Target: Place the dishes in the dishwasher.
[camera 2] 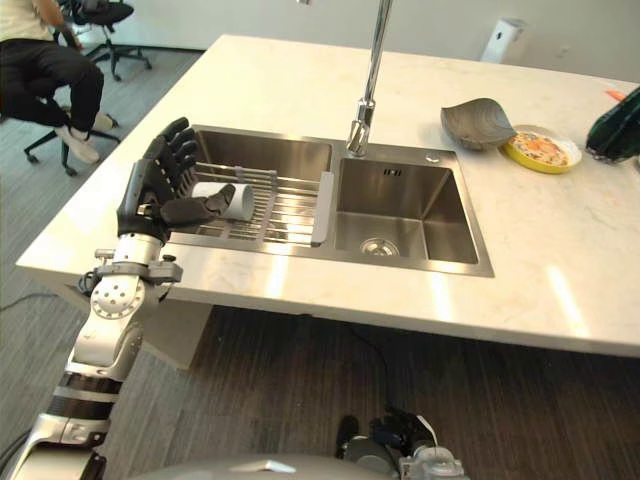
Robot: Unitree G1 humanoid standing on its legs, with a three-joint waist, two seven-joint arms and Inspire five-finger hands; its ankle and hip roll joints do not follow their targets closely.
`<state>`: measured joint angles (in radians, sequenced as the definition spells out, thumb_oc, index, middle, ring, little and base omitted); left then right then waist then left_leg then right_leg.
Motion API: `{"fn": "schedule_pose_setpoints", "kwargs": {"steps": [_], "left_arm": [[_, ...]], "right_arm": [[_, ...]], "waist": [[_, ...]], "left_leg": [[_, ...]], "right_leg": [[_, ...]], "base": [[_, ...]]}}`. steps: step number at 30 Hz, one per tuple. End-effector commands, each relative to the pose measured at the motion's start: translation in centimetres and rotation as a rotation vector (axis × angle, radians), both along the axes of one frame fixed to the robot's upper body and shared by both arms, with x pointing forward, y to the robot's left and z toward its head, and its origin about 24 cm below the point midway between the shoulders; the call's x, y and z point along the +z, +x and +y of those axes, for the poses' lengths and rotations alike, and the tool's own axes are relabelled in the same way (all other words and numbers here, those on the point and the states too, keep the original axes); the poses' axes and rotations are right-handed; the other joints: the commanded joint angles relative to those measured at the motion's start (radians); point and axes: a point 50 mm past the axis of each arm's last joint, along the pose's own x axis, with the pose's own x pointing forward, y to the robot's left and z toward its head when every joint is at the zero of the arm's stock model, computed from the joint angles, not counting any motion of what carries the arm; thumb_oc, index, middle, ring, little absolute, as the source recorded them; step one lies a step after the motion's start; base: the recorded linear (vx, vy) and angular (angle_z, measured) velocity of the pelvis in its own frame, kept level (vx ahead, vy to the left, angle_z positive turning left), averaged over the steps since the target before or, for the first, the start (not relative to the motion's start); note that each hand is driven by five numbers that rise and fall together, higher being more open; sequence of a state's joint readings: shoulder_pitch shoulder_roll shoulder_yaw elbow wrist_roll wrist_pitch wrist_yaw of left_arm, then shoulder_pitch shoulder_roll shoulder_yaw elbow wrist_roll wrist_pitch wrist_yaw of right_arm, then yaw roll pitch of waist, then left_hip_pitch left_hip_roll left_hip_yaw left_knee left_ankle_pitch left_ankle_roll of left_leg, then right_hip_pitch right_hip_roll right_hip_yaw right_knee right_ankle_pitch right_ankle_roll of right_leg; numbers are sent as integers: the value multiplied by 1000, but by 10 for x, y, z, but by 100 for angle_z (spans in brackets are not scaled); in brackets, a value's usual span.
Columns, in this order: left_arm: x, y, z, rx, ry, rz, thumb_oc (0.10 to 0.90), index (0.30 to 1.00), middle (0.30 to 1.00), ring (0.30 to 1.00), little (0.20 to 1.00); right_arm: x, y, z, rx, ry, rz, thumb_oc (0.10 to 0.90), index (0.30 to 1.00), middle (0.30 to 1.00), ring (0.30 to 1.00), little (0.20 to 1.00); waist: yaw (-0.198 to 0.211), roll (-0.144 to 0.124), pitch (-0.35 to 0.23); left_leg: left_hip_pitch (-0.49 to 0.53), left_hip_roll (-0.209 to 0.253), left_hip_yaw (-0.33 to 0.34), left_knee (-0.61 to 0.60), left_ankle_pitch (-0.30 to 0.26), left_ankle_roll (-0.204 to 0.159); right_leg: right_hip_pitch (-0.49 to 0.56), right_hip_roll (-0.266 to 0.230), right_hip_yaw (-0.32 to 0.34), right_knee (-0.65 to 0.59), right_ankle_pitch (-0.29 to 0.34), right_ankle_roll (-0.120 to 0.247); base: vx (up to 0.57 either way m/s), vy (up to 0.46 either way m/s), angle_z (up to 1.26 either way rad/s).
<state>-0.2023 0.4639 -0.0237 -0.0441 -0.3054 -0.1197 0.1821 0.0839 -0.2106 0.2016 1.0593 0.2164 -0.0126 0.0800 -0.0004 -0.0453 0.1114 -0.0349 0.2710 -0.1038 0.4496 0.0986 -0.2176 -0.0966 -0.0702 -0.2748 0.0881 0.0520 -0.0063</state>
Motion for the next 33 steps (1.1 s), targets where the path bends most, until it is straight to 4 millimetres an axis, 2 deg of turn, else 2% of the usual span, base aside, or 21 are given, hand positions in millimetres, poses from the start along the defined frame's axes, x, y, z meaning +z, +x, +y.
{"fn": "schedule_pose_setpoints", "kwargs": {"steps": [1,2,3,4,5,9,14,15,16,17,20,24,29,31,32,33], "left_arm": [[70,-4,4,30,13,-331,800,900,900,900,900],[67,-4,1,37,23,-323,800,900,900,900,900],[66,-4,1,37,23,-322,800,900,900,900,900],[63,-3,3,50,27,-308,800,900,900,900,900],[60,-2,3,71,60,-295,800,900,900,900,900],[57,2,-4,59,174,-271,800,900,900,900,900],[55,-1,-2,50,281,-258,800,900,900,900,900],[60,-2,0,48,306,-279,800,900,900,900,900],[61,-2,0,48,305,-280,800,900,900,900,900],[64,-7,10,51,379,-272,800,900,900,900,900],[63,-9,11,49,378,-268,800,900,900,900,900],[61,-13,20,92,379,-259,800,900,900,900,900],[58,-17,22,67,401,-236,800,900,900,900,900],[56,-16,21,52,382,-230,800,900,900,900,900],[53,-16,18,12,420,-199,800,900,900,900,900],[54,-14,18,0,454,-185,800,900,900,900,900]], "right_arm": [[-8,-38,4,88,-29,118,800,900,900,900,900],[-6,-30,10,104,-15,86,800,900,900,900,900],[-6,-31,10,104,-16,86,800,900,900,900,900],[-7,-31,13,111,-11,92,800,900,900,900,900],[-8,-33,15,112,-12,96,800,900,900,900,900],[-11,-44,19,87,0,123,800,900,900,900,900],[-13,-57,19,59,1,156,800,900,900,900,900],[-12,-61,0,45,-32,191,800,900,900,900,900],[-11,-61,0,45,-32,191,800,900,900,900,900],[-9,-66,-5,28,-27,165,800,900,900,900,900],[-9,-65,-2,47,-20,157,800,900,900,900,900],[-9,-71,2,56,0,167,800,900,900,900,900],[-10,-77,5,54,12,194,800,900,900,900,900],[-9,-75,-3,63,-25,184,800,900,900,900,900],[-11,-81,5,45,8,203,800,900,900,900,900],[-12,-78,8,33,22,209,800,900,900,900,900]], "waist": [[24,-1,70],[42,20,60],[42,19,60],[42,31,55],[40,44,53],[21,71,16],[10,78,0],[9,74,-1],[10,75,0],[6,62,-1],[7,58,-3],[10,47,-7],[16,42,-14],[16,42,-16],[16,48,-20],[17,51,-23]], "left_leg": [[-87,-132,135,-28,-116,112],[-90,-111,112,-257,-86,92],[-79,-112,113,-276,-76,90],[-63,-100,123,-348,-61,89],[-53,-80,137,-387,-17,73],[19,-90,169,-499,-5,64],[74,-119,207,-533,-29,76],[77,-121,213,-533,-31,78],[77,-122,215,-533,-32,78],[90,-125,227,-537,-44,82],[95,-129,232,-537,-51,84],[105,-134,237,-537,-65,90],[115,-135,234,-537,-73,90],[118,-134,233,-537,-73,90],[123,-133,232,-537,-76,91],[125,-133,231,-537,-78,91]], "right_leg": [[102,-80,31,-87,-31,134],[135,-78,40,-112,-47,157],[137,-78,39,-114,-47,156],[143,-75,32,-109,-55,160],[150,-73,23,-107,-65,160],[164,-86,6,-117,-55,175],[170,-118,19,-135,-25,201],[166,-121,23,-134,-21,205],[165,-122,25,-134,-21,205],[165,-129,33,-142,-13,213],[165,-132,39,-148,-7,216],[166,-139,47,-163,2,224],[175,-140,46,-166,-1,225],[179,-139,46,-168,-1,225],[183,-138,43,-171,-2,225],[186,-138,41,-174,-3,226]], "base": [[300,121,57],[307,111,58],[258,151,21],[95,66,-23],[136,129,-31],[117,135,-41],[89,159,-31],[26,81,-16],[49,86,-8],[42,54,2],[24,42,21],[18,29,-1],[3,1,-1],[0,0,0],[0,0,0],[37,10,6]]}}
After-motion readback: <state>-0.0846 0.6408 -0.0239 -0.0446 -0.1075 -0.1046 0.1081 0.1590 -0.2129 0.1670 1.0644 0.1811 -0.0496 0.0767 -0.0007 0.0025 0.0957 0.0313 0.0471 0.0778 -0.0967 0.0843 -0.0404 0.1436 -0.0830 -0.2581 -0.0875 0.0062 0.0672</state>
